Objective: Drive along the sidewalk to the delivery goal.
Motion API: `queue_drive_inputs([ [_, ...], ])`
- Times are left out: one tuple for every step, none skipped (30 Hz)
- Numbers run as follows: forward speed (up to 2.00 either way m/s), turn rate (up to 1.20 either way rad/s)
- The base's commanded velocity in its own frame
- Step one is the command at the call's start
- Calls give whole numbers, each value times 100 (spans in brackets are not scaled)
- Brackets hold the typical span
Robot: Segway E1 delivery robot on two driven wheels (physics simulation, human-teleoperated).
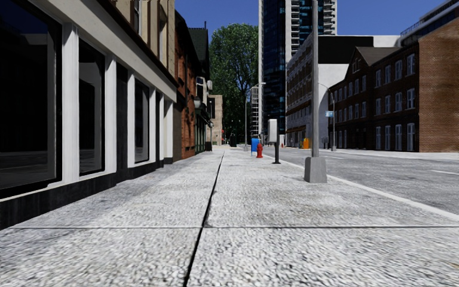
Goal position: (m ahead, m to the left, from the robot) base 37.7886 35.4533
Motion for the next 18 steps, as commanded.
queue_drive_inputs([
  [200, 0],
  [200, 0],
  [200, 0],
  [200, 0],
  [200, 0],
  [200, 0],
  [200, 0],
  [200, 0],
  [200, 0],
  [200, 0],
  [200, 0],
  [200, 0],
  [200, 0],
  [200, 0],
  [200, 0],
  [200, 0],
  [200, 0],
  [200, 0],
])
